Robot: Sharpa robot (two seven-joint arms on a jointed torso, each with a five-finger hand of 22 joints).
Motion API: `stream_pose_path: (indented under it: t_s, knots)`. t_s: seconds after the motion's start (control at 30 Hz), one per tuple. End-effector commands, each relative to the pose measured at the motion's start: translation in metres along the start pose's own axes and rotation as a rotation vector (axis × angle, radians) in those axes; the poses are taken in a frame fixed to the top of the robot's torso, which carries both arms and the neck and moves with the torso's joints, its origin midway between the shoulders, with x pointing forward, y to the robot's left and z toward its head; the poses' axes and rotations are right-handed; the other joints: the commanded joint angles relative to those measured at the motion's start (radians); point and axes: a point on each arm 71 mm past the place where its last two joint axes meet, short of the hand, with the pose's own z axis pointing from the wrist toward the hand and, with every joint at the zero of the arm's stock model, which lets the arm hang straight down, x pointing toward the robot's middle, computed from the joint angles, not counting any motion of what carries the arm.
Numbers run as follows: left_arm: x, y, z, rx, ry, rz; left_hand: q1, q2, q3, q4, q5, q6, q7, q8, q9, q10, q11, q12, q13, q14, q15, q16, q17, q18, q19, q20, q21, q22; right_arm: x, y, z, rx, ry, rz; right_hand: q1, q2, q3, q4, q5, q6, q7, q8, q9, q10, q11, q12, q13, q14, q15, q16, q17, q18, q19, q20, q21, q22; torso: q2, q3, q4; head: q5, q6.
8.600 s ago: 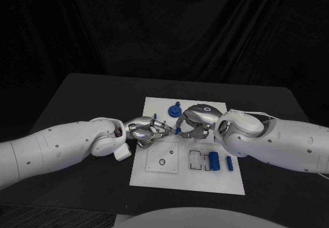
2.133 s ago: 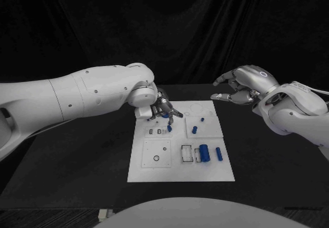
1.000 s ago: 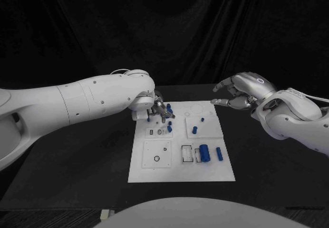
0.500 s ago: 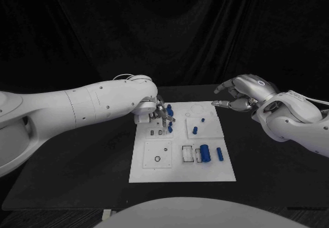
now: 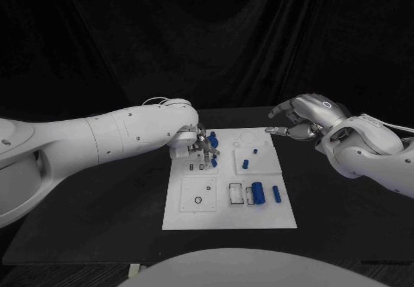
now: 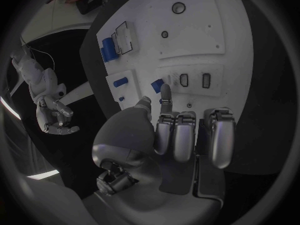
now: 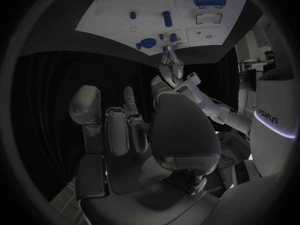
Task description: Assemble the parts on the task board
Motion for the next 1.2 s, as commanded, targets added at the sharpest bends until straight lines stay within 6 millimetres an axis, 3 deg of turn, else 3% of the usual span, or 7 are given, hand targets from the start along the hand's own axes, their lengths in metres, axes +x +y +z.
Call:
stream_pose_path:
  t_s: [0.03,0.3,0.53,0.9,1.2]
  knots:
    - [0.002,0.001,0.002,-0.027,-0.006,-0.008,0.008,0.002,0.003,-0.004,0.005,0.010,0.002,-0.010,-0.002,0.104,-0.004,0.003,0.262,0.104,0.000,0.003,0.263,-0.014,0.008,0.002,-0.006,0.174,0.001,-0.001,0.000,0.012,-0.011,-0.003,0.001,0.009,0.006,0.000,0.006,0.004,-0.001,0.007,0.001,0.104,0.009,0.003,0.263,0.072,0.009,0.004,0.118,0.002,0.004,0.001,0.003,0.125,-0.001,0.0004,-0.0007,-0.004,0.000]
    - [0.005,0.001,0.005,-0.020,0.000,-0.010,0.014,0.003,0.007,-0.010,0.009,0.012,0.003,-0.020,-0.005,0.104,-0.004,0.003,0.262,0.104,0.000,0.003,0.263,-0.013,0.004,0.002,-0.010,0.170,0.003,0.000,-0.001,0.010,-0.006,-0.001,0.001,0.009,0.006,0.001,0.006,0.006,0.000,0.006,0.001,0.104,0.010,0.003,0.263,0.073,0.010,0.005,0.119,0.002,0.004,0.001,0.002,0.125,-0.002,0.0021,-0.0014,-0.012,0.000]
    - [0.007,0.000,0.007,-0.015,0.007,-0.007,0.019,0.004,0.013,-0.015,0.015,0.017,0.002,-0.028,-0.005,0.104,-0.005,0.003,0.262,0.104,-0.001,0.003,0.263,-0.013,0.005,0.002,-0.010,0.171,0.003,0.000,-0.001,0.009,-0.007,-0.001,0.001,0.009,0.006,0.001,0.006,0.006,0.000,0.006,0.001,0.104,0.010,0.003,0.263,0.073,0.010,0.005,0.119,0.002,0.004,0.001,0.002,0.125,-0.003,0.0034,0.0025,-0.021,0.000]
    - [0.009,0.000,0.009,-0.015,0.012,-0.007,0.020,0.004,0.014,-0.017,0.016,0.018,0.002,-0.030,-0.005,0.104,-0.005,0.003,0.262,0.104,-0.001,0.003,0.263,-0.012,0.004,0.001,-0.011,0.170,0.004,0.001,-0.001,0.005,-0.003,0.001,0.001,0.008,0.006,0.001,0.006,0.007,0.001,0.006,0.001,0.104,0.011,0.003,0.263,0.073,0.010,0.004,0.118,0.002,0.005,0.002,0.002,0.125,-0.002,0.0045,-0.0004,-0.023,0.000]
    - [0.012,-0.002,0.010,-0.011,0.023,0.001,0.020,0.005,0.015,-0.017,0.015,0.018,0.002,-0.032,-0.005,0.104,-0.005,0.003,0.262,0.104,-0.001,0.003,0.263,-0.012,0.003,0.001,-0.011,0.169,0.005,0.002,-0.001,0.002,0.001,0.003,0.001,0.008,0.005,0.001,0.006,0.008,0.001,0.006,0.001,0.104,0.011,0.003,0.263,0.072,0.011,0.003,0.117,0.002,0.004,0.002,-0.001,0.124,-0.002,0.0057,0.0019,-0.028,0.000]
